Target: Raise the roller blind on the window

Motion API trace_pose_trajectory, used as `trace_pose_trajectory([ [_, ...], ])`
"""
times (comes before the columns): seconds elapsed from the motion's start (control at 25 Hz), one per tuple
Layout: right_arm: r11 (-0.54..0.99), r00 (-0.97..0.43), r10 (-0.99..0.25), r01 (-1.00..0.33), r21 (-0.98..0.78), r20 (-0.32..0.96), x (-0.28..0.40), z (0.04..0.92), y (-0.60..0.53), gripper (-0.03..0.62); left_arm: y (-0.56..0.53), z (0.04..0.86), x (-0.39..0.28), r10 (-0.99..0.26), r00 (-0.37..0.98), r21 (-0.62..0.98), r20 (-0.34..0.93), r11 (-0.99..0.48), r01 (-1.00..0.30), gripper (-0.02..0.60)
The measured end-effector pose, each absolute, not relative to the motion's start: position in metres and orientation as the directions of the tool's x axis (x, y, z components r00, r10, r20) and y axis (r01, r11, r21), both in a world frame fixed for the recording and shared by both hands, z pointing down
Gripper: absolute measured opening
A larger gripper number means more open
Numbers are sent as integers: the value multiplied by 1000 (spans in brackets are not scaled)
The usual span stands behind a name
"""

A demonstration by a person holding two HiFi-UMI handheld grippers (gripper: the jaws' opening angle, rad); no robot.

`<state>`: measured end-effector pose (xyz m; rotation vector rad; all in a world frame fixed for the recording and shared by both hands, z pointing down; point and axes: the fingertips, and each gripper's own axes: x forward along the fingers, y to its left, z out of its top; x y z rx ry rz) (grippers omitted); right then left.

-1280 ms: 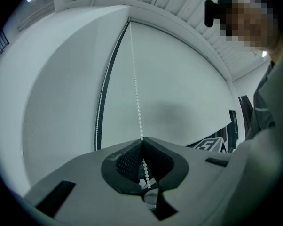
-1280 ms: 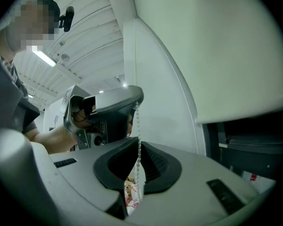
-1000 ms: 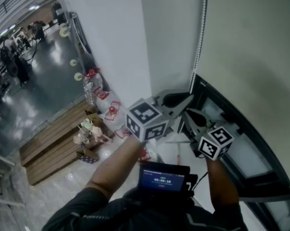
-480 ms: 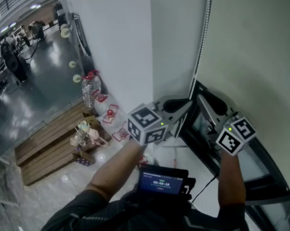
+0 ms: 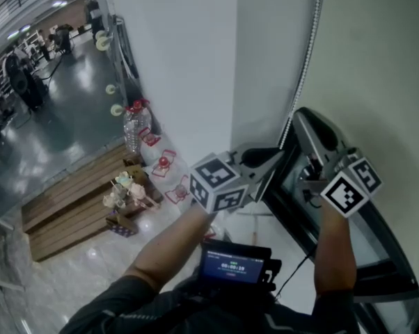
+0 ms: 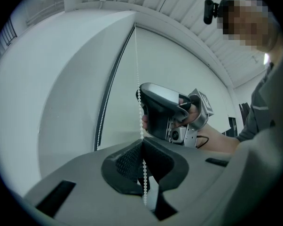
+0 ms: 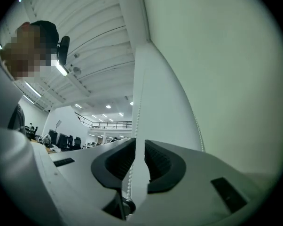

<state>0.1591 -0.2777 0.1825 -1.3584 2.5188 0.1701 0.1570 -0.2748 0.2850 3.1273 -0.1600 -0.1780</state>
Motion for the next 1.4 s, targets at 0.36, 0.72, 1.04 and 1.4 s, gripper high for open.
trace_pose_trajectory([
  [0.36,580,-544,-779,-814,-32,-312,152,182,-285,79,-284,289,152,-110,988,25,-110,-994,-108,-3],
  [0.72,596,-561,-768,-803,-21,-309,141,185,-289,12,-278,289,153,-87,990,13,-108,-996,-87,-3],
  [1.04,586,-544,-776,-809,-44,-320,148,194,-290,12,-275,297,161,-75,991,28,-109,-997,-72,-3],
  [1.4,562,-528,-815,-820,-107,-239,153,249,-291,12,-273,354,169,-74,997,87,-22,-994,-72,-3],
])
